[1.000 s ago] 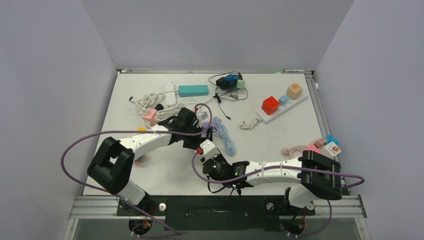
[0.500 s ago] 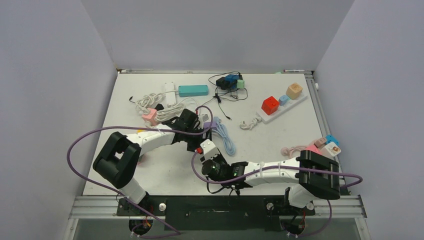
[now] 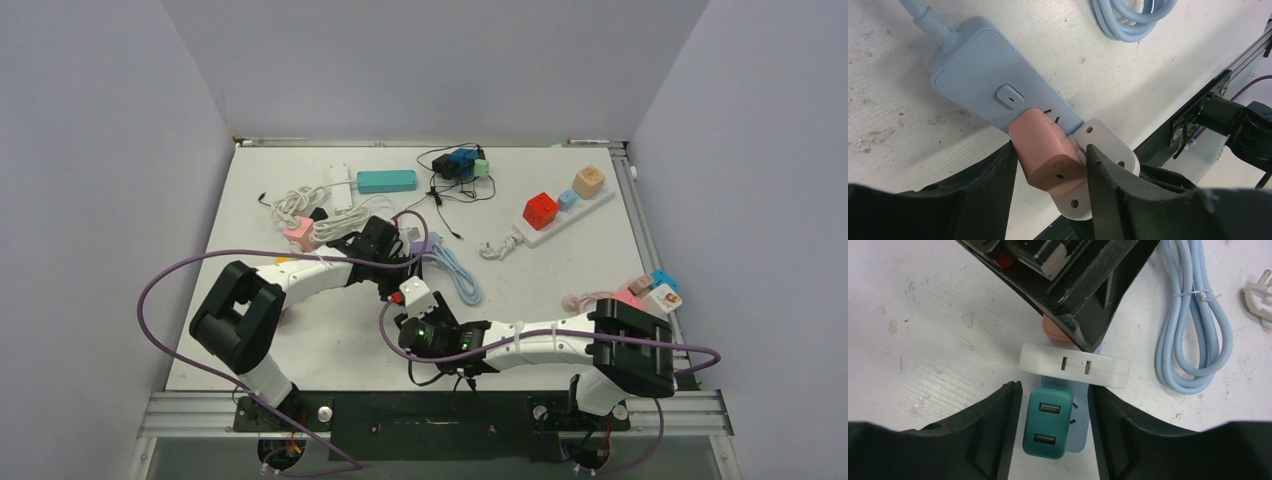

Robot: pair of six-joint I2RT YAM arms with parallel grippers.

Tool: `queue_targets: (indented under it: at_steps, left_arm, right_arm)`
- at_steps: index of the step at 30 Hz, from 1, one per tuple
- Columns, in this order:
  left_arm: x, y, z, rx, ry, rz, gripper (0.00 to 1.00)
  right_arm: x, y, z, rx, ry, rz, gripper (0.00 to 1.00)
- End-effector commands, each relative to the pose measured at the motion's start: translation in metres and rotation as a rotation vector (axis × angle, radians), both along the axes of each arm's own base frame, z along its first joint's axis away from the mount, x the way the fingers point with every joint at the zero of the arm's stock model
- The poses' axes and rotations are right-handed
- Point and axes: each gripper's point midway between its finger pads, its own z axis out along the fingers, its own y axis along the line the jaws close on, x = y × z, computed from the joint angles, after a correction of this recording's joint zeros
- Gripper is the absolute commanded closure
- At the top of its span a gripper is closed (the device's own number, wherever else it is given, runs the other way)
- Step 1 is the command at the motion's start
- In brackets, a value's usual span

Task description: Pull the plug off the socket

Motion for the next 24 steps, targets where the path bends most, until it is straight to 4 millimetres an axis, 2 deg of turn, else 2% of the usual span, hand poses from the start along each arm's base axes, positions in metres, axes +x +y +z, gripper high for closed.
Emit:
queue_targets:
  at_steps: [1,2,7,15,24]
  left_arm:
    - [0.011,-0.002,-0.004,0.041,-0.051,-0.009,0.71]
    - [0.012,-0.002,-0.004,0.049,-0.058,-0.012,0.73]
    - [0.019,0.001,0.001,0.079,-0.102,-0.01,0.82]
    - [0.029,0.011,0.017,0.117,-0.189,0.008,0.92]
    - [0.03,0.013,0.021,0.13,-0.202,-0.008,0.95]
  right_arm:
    - [0.002,0.006,0.022,0.068,-0.006,-0.061,0.45]
    - [0.002,0.005,0.025,0.081,-0.002,-0.081,0.41]
    - [0.001,0.008,0.036,0.129,0.032,-0.133,0.36]
    - [0.0,0.006,0.034,0.048,0.031,-0.193,0.39]
    - [-0.005,0.021,0.027,0.005,0.008,-0.198,0.42]
